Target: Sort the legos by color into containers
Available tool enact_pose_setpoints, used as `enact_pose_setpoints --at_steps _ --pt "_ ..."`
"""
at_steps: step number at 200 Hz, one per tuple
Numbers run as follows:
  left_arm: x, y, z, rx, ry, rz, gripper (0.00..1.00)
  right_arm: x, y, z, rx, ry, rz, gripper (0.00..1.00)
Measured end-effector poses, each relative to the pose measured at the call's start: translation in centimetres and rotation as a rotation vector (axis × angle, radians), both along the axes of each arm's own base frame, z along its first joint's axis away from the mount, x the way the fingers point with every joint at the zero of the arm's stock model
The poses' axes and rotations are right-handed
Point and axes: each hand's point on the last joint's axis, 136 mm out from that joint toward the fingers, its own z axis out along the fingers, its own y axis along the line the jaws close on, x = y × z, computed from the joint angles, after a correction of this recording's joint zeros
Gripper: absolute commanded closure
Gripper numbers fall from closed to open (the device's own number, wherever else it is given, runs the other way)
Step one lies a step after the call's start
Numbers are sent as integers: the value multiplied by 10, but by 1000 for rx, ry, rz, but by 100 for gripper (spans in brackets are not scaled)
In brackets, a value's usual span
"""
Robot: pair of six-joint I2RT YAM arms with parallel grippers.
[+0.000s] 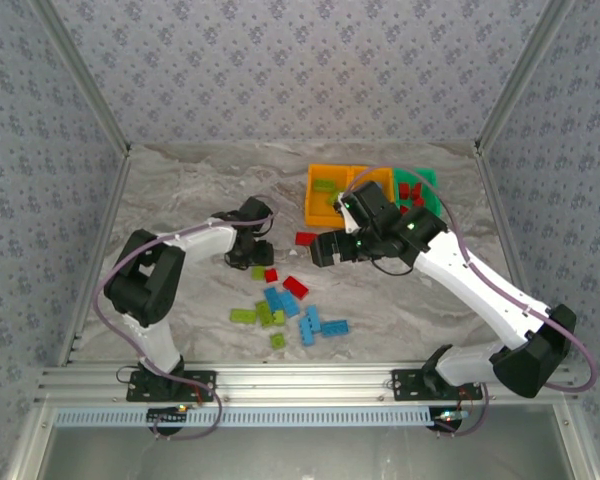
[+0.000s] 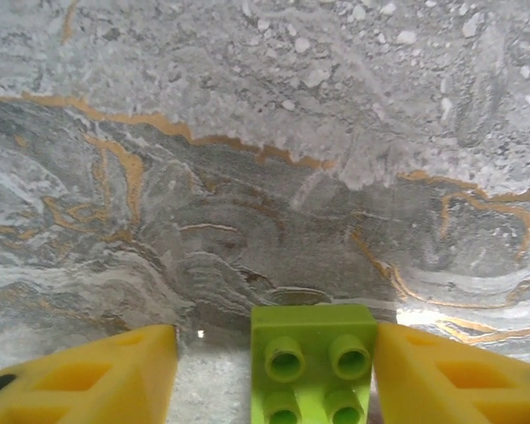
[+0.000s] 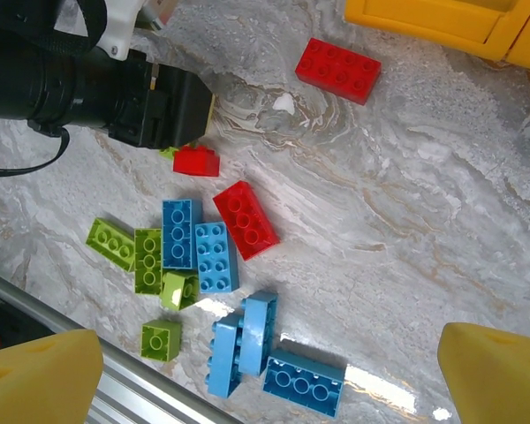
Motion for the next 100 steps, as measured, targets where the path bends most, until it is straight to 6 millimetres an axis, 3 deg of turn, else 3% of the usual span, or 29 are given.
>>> enact_pose_setpoints --at_steps 39,74,100 --pt "-2 8 2 5 -20 12 71 -7 7 -2 8 18 22 0" --pt "-8 0 7 -49 -19 6 74 -17 20 -9 12 54 68 0" --pt "-8 -11 41 -126 -77 -11 74 -19 23 -6 27 50 66 0"
